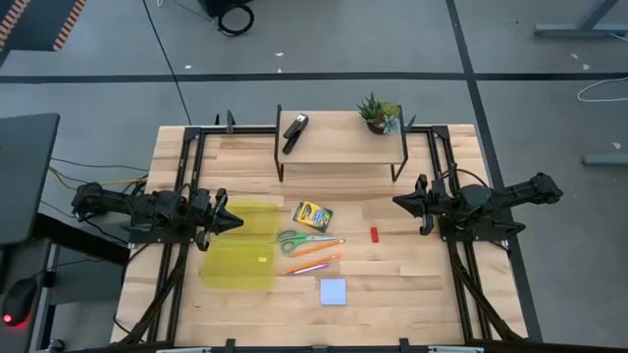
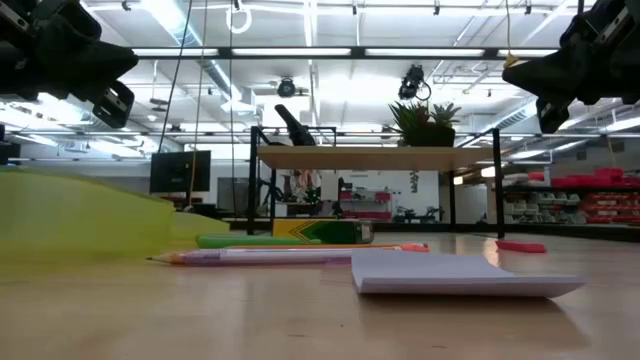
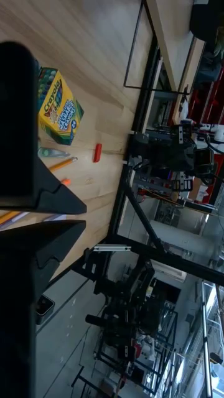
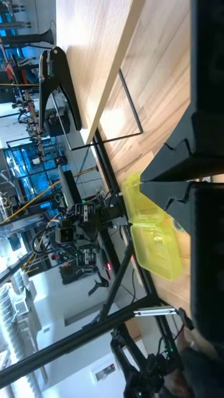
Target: Pack school essentials
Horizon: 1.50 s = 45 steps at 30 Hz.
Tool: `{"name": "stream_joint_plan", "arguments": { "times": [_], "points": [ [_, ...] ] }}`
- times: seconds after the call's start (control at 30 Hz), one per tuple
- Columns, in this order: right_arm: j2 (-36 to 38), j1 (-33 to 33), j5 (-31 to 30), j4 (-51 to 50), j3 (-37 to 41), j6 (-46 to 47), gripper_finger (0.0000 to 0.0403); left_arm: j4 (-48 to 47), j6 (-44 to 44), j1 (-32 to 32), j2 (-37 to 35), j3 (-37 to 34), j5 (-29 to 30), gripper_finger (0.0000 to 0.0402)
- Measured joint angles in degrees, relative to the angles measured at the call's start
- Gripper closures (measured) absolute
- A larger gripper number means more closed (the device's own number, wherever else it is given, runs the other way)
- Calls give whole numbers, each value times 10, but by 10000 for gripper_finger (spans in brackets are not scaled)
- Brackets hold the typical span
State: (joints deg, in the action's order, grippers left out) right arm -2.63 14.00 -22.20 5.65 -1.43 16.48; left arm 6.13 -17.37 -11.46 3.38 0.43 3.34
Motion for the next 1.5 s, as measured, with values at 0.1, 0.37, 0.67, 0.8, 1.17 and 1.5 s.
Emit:
{"name": "stream_joint_plan", "arguments": {
  "times": [0.1,0.37,0.67,0.8,1.17,1.5],
  "points": [
    [0,0,0,0,0,0,395,0,0,0,0,0,0,373],
    [0,0,0,0,0,0,395,0,0,0,0,0,0,370],
    [0,0,0,0,0,0,395,0,0,0,0,0,0,371],
    [0,0,0,0,0,0,395,0,0,0,0,0,0,376],
    [0,0,0,0,0,0,395,0,0,0,0,0,0,366],
    [0,0,0,0,0,0,395,0,0,0,0,0,0,373]
  ]
}}
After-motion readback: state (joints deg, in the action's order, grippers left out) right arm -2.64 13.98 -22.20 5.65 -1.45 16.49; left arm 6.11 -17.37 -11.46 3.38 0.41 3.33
